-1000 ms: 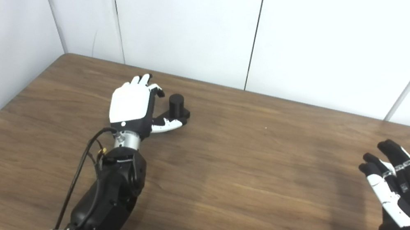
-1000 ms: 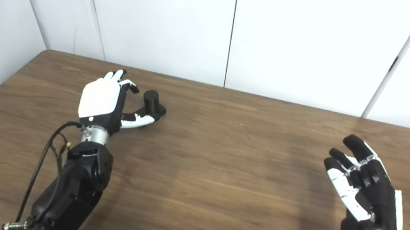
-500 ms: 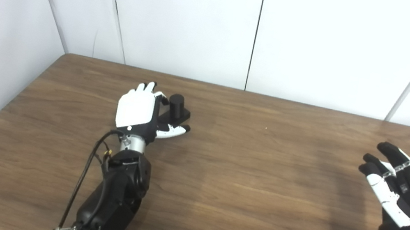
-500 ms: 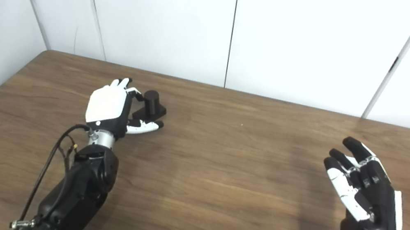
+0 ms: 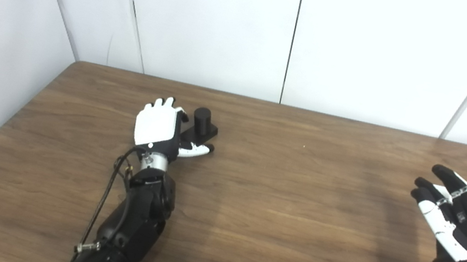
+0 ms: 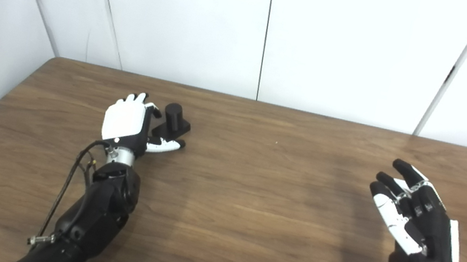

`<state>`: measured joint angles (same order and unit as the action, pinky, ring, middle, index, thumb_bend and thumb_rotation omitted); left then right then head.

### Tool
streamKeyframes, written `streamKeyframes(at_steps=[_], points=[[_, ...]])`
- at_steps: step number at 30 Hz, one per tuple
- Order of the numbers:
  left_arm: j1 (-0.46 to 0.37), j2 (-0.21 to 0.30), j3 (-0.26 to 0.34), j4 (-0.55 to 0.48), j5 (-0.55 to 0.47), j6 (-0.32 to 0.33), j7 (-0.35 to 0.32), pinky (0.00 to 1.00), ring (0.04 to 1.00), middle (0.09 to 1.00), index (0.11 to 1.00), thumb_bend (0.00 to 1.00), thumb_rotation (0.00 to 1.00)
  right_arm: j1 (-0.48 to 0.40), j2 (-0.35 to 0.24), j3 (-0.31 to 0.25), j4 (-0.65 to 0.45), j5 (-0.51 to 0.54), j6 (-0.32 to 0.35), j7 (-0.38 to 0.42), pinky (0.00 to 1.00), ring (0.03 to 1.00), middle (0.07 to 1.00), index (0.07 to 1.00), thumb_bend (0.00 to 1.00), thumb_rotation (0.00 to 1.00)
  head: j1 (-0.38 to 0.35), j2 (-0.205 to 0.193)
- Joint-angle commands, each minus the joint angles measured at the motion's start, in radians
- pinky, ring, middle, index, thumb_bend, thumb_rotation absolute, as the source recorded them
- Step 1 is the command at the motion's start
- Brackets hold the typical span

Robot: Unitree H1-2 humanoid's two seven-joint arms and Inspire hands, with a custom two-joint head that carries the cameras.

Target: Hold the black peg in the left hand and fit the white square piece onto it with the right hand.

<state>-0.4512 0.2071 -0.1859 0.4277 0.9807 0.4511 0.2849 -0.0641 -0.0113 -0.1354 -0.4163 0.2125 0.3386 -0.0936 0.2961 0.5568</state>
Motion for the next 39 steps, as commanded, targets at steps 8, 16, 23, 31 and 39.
streamKeyframes(at_steps=[8, 16, 23, 31, 39], points=[[-0.052, 0.031, -0.025, 0.049, -0.064, -0.040, 0.052, 0.93, 0.951, 0.916, 0.611, 0.79, 0.42, -0.015, 0.003, -0.002, -0.059, -0.003, -0.004, -0.001, 0.70, 0.685, 0.796, 0.660, 0.47, 0.00, -0.003, 0.006], [-0.055, 0.041, -0.039, 0.063, -0.107, -0.071, 0.077, 0.91, 0.910, 0.864, 0.492, 0.52, 0.09, -0.014, 0.005, -0.003, -0.063, -0.008, 0.001, -0.007, 0.72, 0.700, 0.802, 0.669, 0.46, 0.00, -0.006, 0.014], [-0.053, 0.048, -0.052, 0.059, -0.117, -0.077, 0.082, 0.87, 0.885, 0.840, 0.486, 0.51, 0.08, -0.016, 0.010, -0.007, -0.066, -0.001, 0.006, -0.013, 0.70, 0.693, 0.792, 0.661, 0.47, 0.00, -0.005, 0.017], [-0.049, 0.052, -0.062, 0.043, -0.122, -0.063, 0.064, 0.88, 0.876, 0.832, 0.484, 0.52, 0.07, -0.017, 0.011, -0.007, -0.070, -0.004, 0.015, -0.018, 0.70, 0.693, 0.799, 0.660, 0.45, 0.00, -0.006, 0.021], [-0.019, 0.068, -0.050, -0.031, -0.207, -0.131, 0.006, 0.95, 0.914, 0.850, 0.486, 0.52, 0.08, -0.012, 0.010, -0.004, -0.063, -0.008, 0.007, -0.015, 0.70, 0.682, 0.797, 0.662, 0.46, 0.00, -0.016, 0.024]])
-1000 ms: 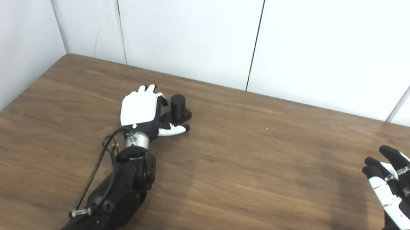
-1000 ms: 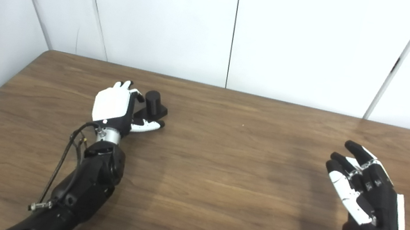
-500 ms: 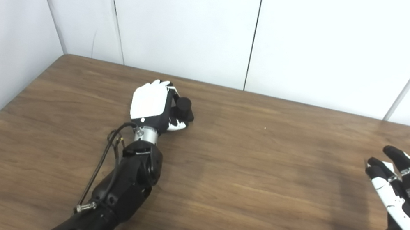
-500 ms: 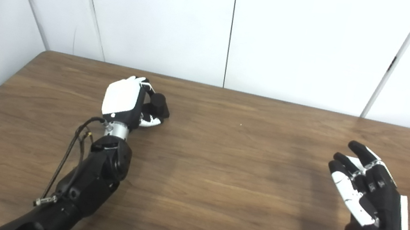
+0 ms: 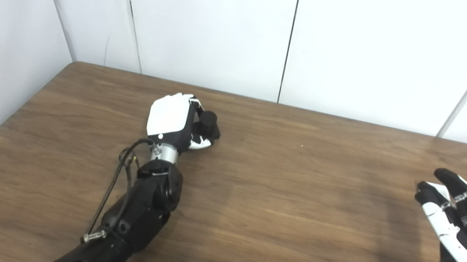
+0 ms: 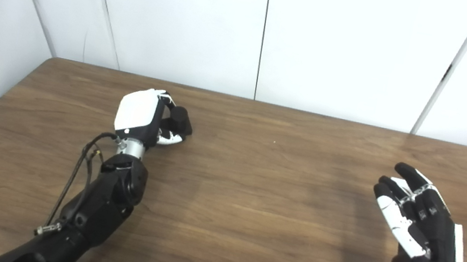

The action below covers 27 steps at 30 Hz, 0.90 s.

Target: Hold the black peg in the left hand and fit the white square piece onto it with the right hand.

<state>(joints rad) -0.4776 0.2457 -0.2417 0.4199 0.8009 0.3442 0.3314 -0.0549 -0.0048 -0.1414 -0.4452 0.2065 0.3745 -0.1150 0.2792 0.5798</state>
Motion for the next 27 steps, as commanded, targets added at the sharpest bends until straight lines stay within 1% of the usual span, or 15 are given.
streamKeyframes(at_steps=[1, 5, 7, 8, 10, 12, 16, 21, 23, 26, 27], points=[[0.012, 0.035, 0.007, -0.038, -0.046, -0.038, -0.059, 0.96, 0.925, 0.858, 0.487, 0.52, 0.08, -0.022, 0.003, 0.002, -0.033, -0.003, -0.029, 0.007, 0.70, 0.681, 0.797, 0.660, 0.47, 0.00, -0.001, 0.001], [0.027, 0.073, 0.004, -0.099, -0.145, -0.126, -0.178, 1.00, 0.967, 0.902, 0.491, 0.52, 0.09, -0.021, -0.001, 0.007, -0.029, -0.009, -0.036, 0.012, 0.68, 0.677, 0.792, 0.654, 0.46, 0.00, -0.003, 0.002], [0.027, 0.098, 0.000, -0.120, -0.200, -0.178, -0.248, 1.00, 0.981, 0.916, 0.493, 0.52, 0.09, -0.020, 0.002, 0.006, -0.028, -0.005, -0.036, 0.012, 0.67, 0.665, 0.785, 0.651, 0.47, 0.00, -0.005, 0.002], [0.027, 0.104, 0.000, -0.125, -0.215, -0.193, -0.267, 1.00, 0.987, 0.922, 0.494, 0.52, 0.09, -0.020, 0.003, 0.006, -0.028, -0.004, -0.035, 0.011, 0.66, 0.659, 0.780, 0.649, 0.47, 0.01, -0.005, 0.003], [0.023, 0.125, -0.004, -0.133, -0.255, -0.247, -0.317, 1.00, 0.983, 0.922, 0.494, 0.52, 0.09, -0.019, 0.005, 0.007, -0.028, -0.006, -0.036, 0.010, 0.65, 0.659, 0.777, 0.646, 0.48, 0.01, -0.007, 0.004], [0.017, 0.144, -0.013, -0.137, -0.277, -0.285, -0.361, 1.00, 0.982, 0.921, 0.494, 0.52, 0.09, -0.018, 0.008, 0.010, -0.031, -0.012, -0.033, 0.006, 0.63, 0.657, 0.777, 0.646, 0.48, 0.01, -0.009, 0.006], [0.003, 0.169, -0.030, -0.143, -0.293, -0.336, -0.428, 1.00, 0.986, 0.925, 0.494, 0.52, 0.09, -0.017, 0.011, 0.008, -0.034, -0.013, -0.027, 0.004, 0.62, 0.650, 0.769, 0.644, 0.50, 0.03, -0.014, 0.009], [-0.021, 0.190, -0.055, -0.105, -0.322, -0.458, -0.492, 1.00, 1.000, 0.935, 0.493, 0.51, 0.09, -0.017, 0.013, 0.006, -0.035, -0.019, -0.025, 0.003, 0.62, 0.639, 0.775, 0.646, 0.51, 0.05, -0.024, 0.011], [-0.028, 0.192, -0.067, -0.095, -0.326, -0.494, -0.515, 1.00, 1.000, 0.936, 0.493, 0.51, 0.09, -0.017, 0.015, 0.006, -0.036, -0.021, -0.025, 0.004, 0.62, 0.643, 0.779, 0.652, 0.50, 0.05, -0.029, 0.013], [-0.036, 0.192, -0.088, -0.085, -0.324, -0.552, -0.540, 1.00, 1.000, 0.929, 0.492, 0.52, 0.09, -0.016, 0.019, 0.006, -0.039, -0.024, -0.019, 0.000, 0.67, 0.668, 0.802, 0.664, 0.49, 0.05, -0.040, 0.016], [-0.036, 0.189, -0.094, -0.084, -0.327, -0.567, -0.547, 1.00, 1.000, 0.929, 0.492, 0.52, 0.09, -0.016, 0.021, 0.005, -0.039, -0.023, -0.020, 0.000, 0.67, 0.670, 0.803, 0.662, 0.49, 0.04, -0.044, 0.017]])
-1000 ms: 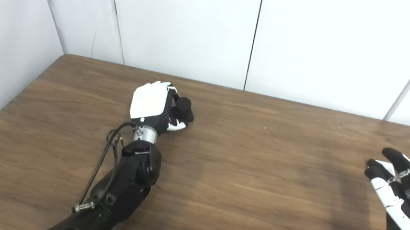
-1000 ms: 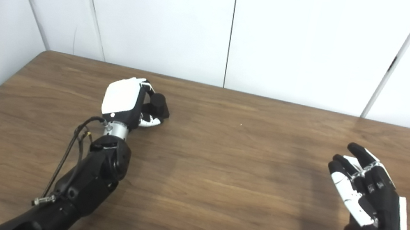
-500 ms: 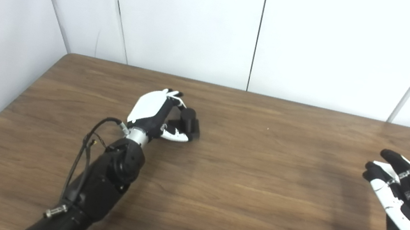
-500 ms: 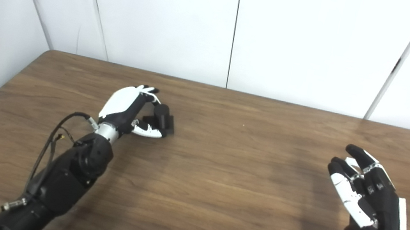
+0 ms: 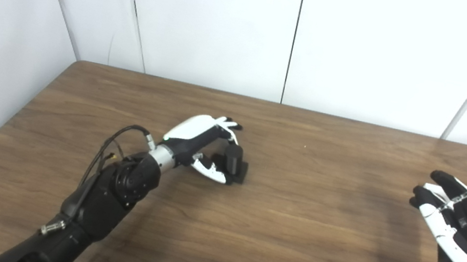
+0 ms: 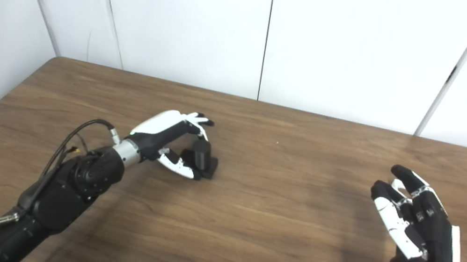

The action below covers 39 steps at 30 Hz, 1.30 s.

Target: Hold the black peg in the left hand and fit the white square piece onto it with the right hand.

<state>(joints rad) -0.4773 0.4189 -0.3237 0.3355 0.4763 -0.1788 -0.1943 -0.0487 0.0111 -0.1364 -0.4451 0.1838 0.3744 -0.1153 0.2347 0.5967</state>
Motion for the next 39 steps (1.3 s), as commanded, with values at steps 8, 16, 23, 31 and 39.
streamKeyframes(at_steps=[8, 16, 23, 31, 39], points=[[-0.021, -0.021, -0.046, -0.011, 0.000, -0.118, -0.044, 1.00, 1.000, 0.927, 0.492, 0.52, 0.09, -0.020, 0.005, -0.008, -0.029, 0.001, -0.040, 0.004, 0.67, 0.659, 0.774, 0.498, 0.50, 0.14, -0.018, 0.007], [-0.007, -0.073, -0.093, -0.029, 0.010, -0.175, -0.056, 1.00, 1.000, 0.930, 0.492, 0.52, 0.09, -0.023, 0.000, -0.020, -0.020, -0.002, -0.052, 0.006, 0.64, 0.653, 0.769, 0.497, 0.50, 0.14, -0.033, 0.015], [0.006, -0.119, -0.131, -0.011, 0.022, -0.235, -0.048, 1.00, 1.000, 0.928, 0.492, 0.52, 0.09, -0.024, -0.001, -0.022, -0.026, -0.003, -0.047, 0.007, 0.65, 0.654, 0.781, 0.497, 0.50, 0.14, -0.051, 0.021], [0.034, -0.170, -0.151, 0.018, 0.021, -0.253, -0.048, 1.00, 1.000, 0.938, 0.492, 0.52, 0.08, -0.023, -0.002, -0.028, -0.014, 0.008, -0.061, 0.014, 0.64, 0.639, 0.762, 0.497, 0.51, 0.14, -0.066, 0.027], [0.038, -0.175, -0.154, 0.036, 0.022, -0.270, -0.036, 1.00, 1.000, 0.940, 0.492, 0.52, 0.09, -0.028, -0.010, -0.026, -0.008, 0.002, -0.069, 0.016, 0.64, 0.627, 0.760, 0.496, 0.51, 0.15, -0.122, 0.034]])
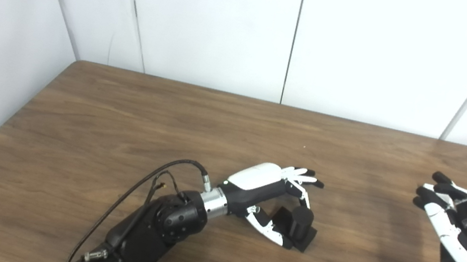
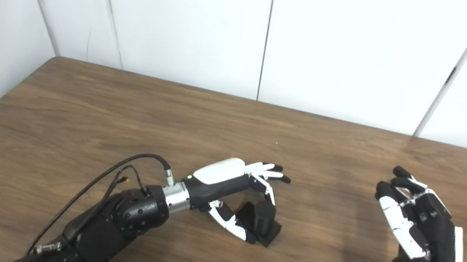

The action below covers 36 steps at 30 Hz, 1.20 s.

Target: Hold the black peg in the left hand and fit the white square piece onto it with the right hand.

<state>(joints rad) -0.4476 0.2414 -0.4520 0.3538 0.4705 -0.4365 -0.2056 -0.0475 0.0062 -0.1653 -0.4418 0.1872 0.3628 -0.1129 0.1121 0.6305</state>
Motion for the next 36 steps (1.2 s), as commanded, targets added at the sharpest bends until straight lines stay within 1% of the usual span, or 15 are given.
streamKeyframes(at_steps=[1, 2, 4, 5, 7, 8, 9, 10, 11, 13, 16, 21, 28, 32, 36], points=[[0.009, 0.008, -0.025, 0.015, 0.028, -0.016, -0.025, 1.00, 1.000, 0.941, 0.492, 0.52, 0.09, -0.030, -0.003, 0.006, -0.010, -0.006, -0.057, 0.012, 0.64, 0.626, 0.758, 0.496, 0.51, 0.14, -0.051, 0.001], [0.010, 0.012, -0.024, 0.013, 0.028, -0.018, -0.024, 1.00, 1.000, 0.941, 0.492, 0.52, 0.09, -0.030, -0.001, 0.008, -0.010, -0.009, -0.056, 0.010, 0.64, 0.625, 0.756, 0.496, 0.51, 0.14, -0.051, 0.001], [0.016, 0.031, -0.019, 0.000, 0.021, -0.023, -0.031, 1.00, 1.000, 0.939, 0.493, 0.52, 0.09, -0.033, 0.001, 0.018, -0.004, -0.025, -0.066, 0.009, 0.64, 0.623, 0.742, 0.496, 0.51, 0.14, -0.179, -0.004], [0.018, 0.039, -0.016, -0.005, 0.017, -0.025, -0.035, 1.00, 1.000, 0.938, 0.493, 0.52, 0.09, -0.035, 0.001, 0.022, 0.000, -0.031, -0.072, 0.010, 0.63, 0.621, 0.734, 0.496, 0.51, 0.14, -0.179, -0.004], [0.026, 0.066, -0.010, -0.019, -0.009, -0.030, -0.047, 1.00, 1.000, 0.935, 0.493, 0.52, 0.09, -0.039, 0.013, 0.040, 0.015, -0.058, -0.089, 0.003, 0.62, 0.623, 0.727, 0.496, 0.51, 0.14, -0.328, -0.022], [0.029, 0.074, -0.009, -0.022, -0.019, -0.031, -0.051, 1.00, 1.000, 0.934, 0.493, 0.52, 0.08, -0.041, 0.017, 0.047, 0.019, -0.067, -0.095, 0.000, 0.62, 0.625, 0.727, 0.496, 0.51, 0.14, -0.328, -0.022], [0.030, 0.085, -0.010, -0.023, -0.033, -0.032, -0.051, 1.00, 1.000, 0.934, 0.493, 0.52, 0.08, -0.042, 0.025, 0.055, 0.024, -0.076, -0.099, -0.003, 0.62, 0.625, 0.727, 0.496, 0.51, 0.14, -0.407, -0.038], [0.033, 0.095, -0.010, -0.025, -0.045, -0.033, -0.054, 1.00, 1.000, 0.931, 0.493, 0.52, 0.08, -0.044, 0.032, 0.064, 0.030, -0.084, -0.107, -0.004, 0.63, 0.632, 0.733, 0.496, 0.51, 0.15, -0.450, -0.047], [0.037, 0.102, -0.009, -0.031, -0.056, -0.033, -0.058, 1.00, 1.000, 0.930, 0.493, 0.52, 0.08, -0.045, 0.038, 0.072, 0.033, -0.094, -0.113, -0.005, 0.63, 0.639, 0.736, 0.497, 0.51, 0.15, -0.450, -0.047], [0.041, 0.122, -0.014, -0.040, -0.078, -0.033, -0.062, 1.00, 1.000, 0.925, 0.492, 0.52, 0.08, -0.050, 0.055, 0.090, 0.044, -0.123, -0.124, -0.014, 0.63, 0.643, 0.731, 0.497, 0.51, 0.14, -0.532, -0.071], [0.039, 0.141, -0.028, -0.035, -0.101, -0.033, -0.052, 1.00, 0.993, 0.915, 0.491, 0.52, 0.07, -0.056, 0.074, 0.108, 0.061, -0.154, -0.135, -0.025, 0.64, 0.645, 0.729, 0.498, 0.51, 0.14, -0.592, -0.095], [0.029, 0.164, -0.049, -0.022, -0.132, -0.033, -0.047, 1.00, 0.980, 0.906, 0.490, 0.52, 0.07, -0.068, 0.092, 0.128, 0.104, -0.195, -0.177, -0.037, 0.58, 0.616, 0.717, 0.497, 0.51, 0.14, -0.657, -0.129], [0.033, 0.180, -0.058, -0.037, -0.153, -0.033, -0.036, 0.97, 0.952, 0.878, 0.489, 0.52, 0.06, -0.074, 0.099, 0.133, 0.131, -0.217, -0.202, -0.047, 0.54, 0.599, 0.720, 0.498, 0.51, 0.14, -0.662, -0.137], [0.035, 0.180, -0.057, -0.045, -0.162, -0.033, -0.046, 0.98, 0.953, 0.879, 0.489, 0.52, 0.06, -0.084, 0.080, 0.128, 0.136, -0.226, -0.209, -0.043, 0.53, 0.589, 0.719, 0.498, 0.51, 0.15, -0.655, -0.137], [0.036, 0.181, -0.063, -0.045, -0.161, -0.033, -0.044, 0.96, 0.952, 0.880, 0.489, 0.52, 0.06, -0.103, 0.026, 0.132, 0.135, -0.273, -0.198, -0.029, 0.54, 0.601, 0.712, 0.498, 0.51, 0.15, -0.652, -0.135]])
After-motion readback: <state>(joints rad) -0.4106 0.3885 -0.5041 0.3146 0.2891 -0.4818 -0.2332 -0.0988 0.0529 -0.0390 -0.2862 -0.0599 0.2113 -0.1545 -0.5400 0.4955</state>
